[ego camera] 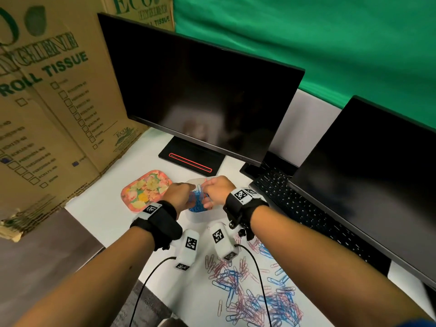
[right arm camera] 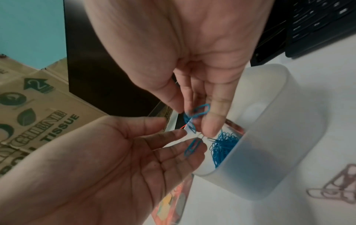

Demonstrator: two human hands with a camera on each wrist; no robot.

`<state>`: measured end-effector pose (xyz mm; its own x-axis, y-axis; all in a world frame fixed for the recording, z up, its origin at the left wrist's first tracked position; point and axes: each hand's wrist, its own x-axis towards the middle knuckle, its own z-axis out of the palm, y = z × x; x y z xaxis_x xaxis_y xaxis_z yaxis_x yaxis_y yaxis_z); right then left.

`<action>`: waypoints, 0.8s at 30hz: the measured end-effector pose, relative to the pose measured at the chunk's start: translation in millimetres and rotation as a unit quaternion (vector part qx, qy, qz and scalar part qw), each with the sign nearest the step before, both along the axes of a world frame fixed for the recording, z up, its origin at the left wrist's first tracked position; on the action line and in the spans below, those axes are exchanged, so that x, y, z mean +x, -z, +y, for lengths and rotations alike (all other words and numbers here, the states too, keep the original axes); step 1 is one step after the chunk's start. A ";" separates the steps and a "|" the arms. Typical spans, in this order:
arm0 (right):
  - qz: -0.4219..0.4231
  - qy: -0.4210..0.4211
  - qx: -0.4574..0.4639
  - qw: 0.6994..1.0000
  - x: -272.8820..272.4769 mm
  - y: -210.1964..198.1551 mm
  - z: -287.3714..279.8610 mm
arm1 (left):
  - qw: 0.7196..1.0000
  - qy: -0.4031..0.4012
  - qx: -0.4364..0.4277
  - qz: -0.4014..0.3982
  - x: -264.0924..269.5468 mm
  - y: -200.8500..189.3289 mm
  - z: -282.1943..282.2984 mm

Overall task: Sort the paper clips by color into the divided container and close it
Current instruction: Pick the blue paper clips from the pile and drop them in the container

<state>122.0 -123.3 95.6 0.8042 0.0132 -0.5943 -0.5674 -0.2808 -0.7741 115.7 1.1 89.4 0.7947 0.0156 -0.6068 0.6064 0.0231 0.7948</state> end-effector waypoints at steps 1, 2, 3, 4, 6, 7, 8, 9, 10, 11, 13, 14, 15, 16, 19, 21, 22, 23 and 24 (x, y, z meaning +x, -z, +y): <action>-0.015 -0.018 -0.027 0.999 2.5 4.0 1.0 | 1.000 -0.004 -0.004 0.007 -0.5 -0.7 0.3; -0.021 -0.028 -0.048 0.998 4.0 7.2 -0.1 | 1.000 -0.003 -0.004 0.008 -0.6 -0.6 0.6; -0.024 -0.034 -0.061 0.997 4.4 7.8 -1.8 | 1.000 0.003 0.005 0.006 -0.5 0.2 0.6; -0.029 -0.041 -0.071 0.996 3.7 9.2 -5.0 | 1.000 0.011 0.019 -0.001 0.1 2.1 0.9; -0.037 -0.047 -0.076 0.995 0.2 6.5 -13.7 | 0.998 0.030 0.046 -0.028 -0.6 3.6 1.3; -0.035 -0.039 -0.064 0.997 -2.8 5.1 -19.3 | 0.996 0.042 0.058 -0.046 -2.1 3.3 1.1; -0.024 -0.019 -0.029 0.999 -7.6 4.2 -26.3 | 0.993 0.058 0.074 -0.068 -4.0 4.1 0.7; -0.017 0.003 -0.003 1.000 -15.6 4.6 -35.1 | 0.987 0.086 0.095 -0.097 -8.1 4.1 -1.1; -0.024 0.014 0.004 1.000 -24.4 7.1 -45.9 | 0.977 0.125 0.114 -0.133 -12.7 4.1 -2.9; -0.037 0.021 -0.006 0.999 -35.7 11.5 -58.1 | 0.961 0.175 0.133 -0.167 -19.8 4.4 -6.3; -0.066 -0.006 -0.081 0.994 -60.7 20.7 -79.9 | 0.918 0.280 0.177 -0.217 -33.8 9.6 -11.9; -0.073 -0.032 -0.143 0.987 -75.3 24.7 -90.8 | 0.891 0.331 0.202 -0.234 -41.0 15.7 -15.6; -0.074 -0.063 -0.202 0.975 -88.7 27.1 -98.2 | 0.863 0.376 0.228 -0.249 -47.4 22.6 -18.0; -0.071 -0.087 -0.248 0.962 -103.1 31.2 -105.0 | 0.834 0.416 0.250 -0.261 -54.1 30.2 -21.3; -0.066 -0.182 -0.298 0.935 -145.4 45.5 -110.8 | 0.742 0.537 0.302 -0.265 -78.1 49.2 -30.8; -0.079 -0.273 -0.303 0.910 -173.4 59.2 -106.2 | 0.677 0.606 0.320 -0.266 -95.1 62.5 -33.3; -0.092 -0.309 -0.304 0.896 -184.8 66.6 -103.1 | 0.655 0.626 0.327 -0.267 -100.7 69.4 -32.5; -0.103 -0.334 -0.302 0.887 -194.6 72.5 -100.2 | 0.642 0.638 0.335 -0.262 -104.0 74.3 -30.9; -0.109 -0.348 -0.299 0.882 -202.6 78.7 -98.0 | 0.636 0.641 0.342 -0.260 -105.4 79.5 -28.6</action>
